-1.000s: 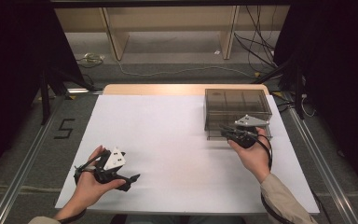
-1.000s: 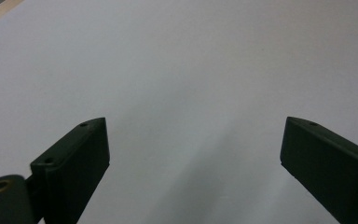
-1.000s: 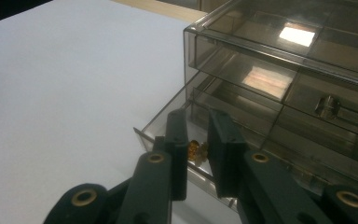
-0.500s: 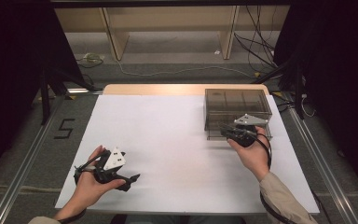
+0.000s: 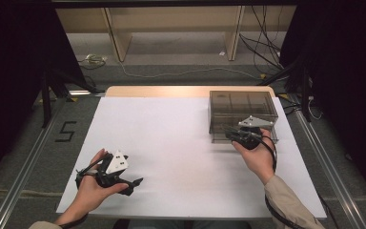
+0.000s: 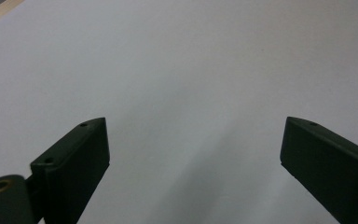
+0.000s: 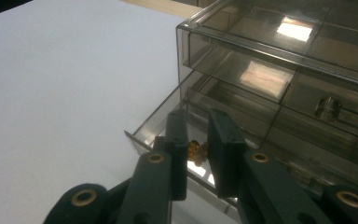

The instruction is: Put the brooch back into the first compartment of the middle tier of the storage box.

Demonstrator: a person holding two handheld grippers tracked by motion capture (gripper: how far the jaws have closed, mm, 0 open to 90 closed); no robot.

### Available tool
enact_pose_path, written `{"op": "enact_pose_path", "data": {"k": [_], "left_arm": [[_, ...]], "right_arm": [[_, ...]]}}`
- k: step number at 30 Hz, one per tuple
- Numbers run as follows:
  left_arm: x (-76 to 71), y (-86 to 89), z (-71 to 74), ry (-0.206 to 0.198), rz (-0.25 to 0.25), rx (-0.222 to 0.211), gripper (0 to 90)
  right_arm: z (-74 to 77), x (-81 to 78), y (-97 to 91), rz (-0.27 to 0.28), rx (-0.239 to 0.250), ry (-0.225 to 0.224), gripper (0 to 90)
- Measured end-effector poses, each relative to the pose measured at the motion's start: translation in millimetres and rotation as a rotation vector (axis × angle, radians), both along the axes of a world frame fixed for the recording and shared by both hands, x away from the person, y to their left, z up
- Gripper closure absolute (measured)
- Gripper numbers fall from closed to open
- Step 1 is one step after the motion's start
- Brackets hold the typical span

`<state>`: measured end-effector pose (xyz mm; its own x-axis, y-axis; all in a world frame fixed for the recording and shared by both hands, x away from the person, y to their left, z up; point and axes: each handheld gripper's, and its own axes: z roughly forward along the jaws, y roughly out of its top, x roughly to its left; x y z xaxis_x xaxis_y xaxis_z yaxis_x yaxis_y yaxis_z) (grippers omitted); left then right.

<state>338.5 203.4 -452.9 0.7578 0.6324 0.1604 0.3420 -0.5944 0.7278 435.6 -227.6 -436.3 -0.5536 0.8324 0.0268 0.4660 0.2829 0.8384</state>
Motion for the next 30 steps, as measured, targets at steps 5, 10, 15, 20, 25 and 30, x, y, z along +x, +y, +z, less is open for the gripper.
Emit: {"op": "enact_pose_path", "data": {"k": [5,10,15,20,25,30], "left_arm": [[0.0,0.1,0.2,0.001,0.000,0.001,8.0],[0.0,-0.2,-0.1,0.001,0.000,0.000,8.0],[-0.1,0.0,0.1,0.001,0.000,-0.001,8.0],[-0.1,0.0,0.3,0.000,0.000,0.000,8.0],[0.0,-0.1,0.1,0.001,-0.001,-0.001,8.0],[0.0,0.0,0.1,0.000,0.000,-0.002,8.0]], "right_arm": [[0.1,0.9,0.1,-0.004,0.001,0.004,79.4],[-0.4,2.4,0.6,-0.007,0.000,0.008,79.4],[-0.5,3.4,0.8,-0.013,-0.001,0.008,79.4],[-1.0,4.5,0.6,-0.015,-0.003,0.008,79.4],[-1.4,5.6,0.7,-0.016,-0.003,0.012,79.3],[-1.6,6.5,1.4,-0.019,-0.007,0.017,79.4]]}}
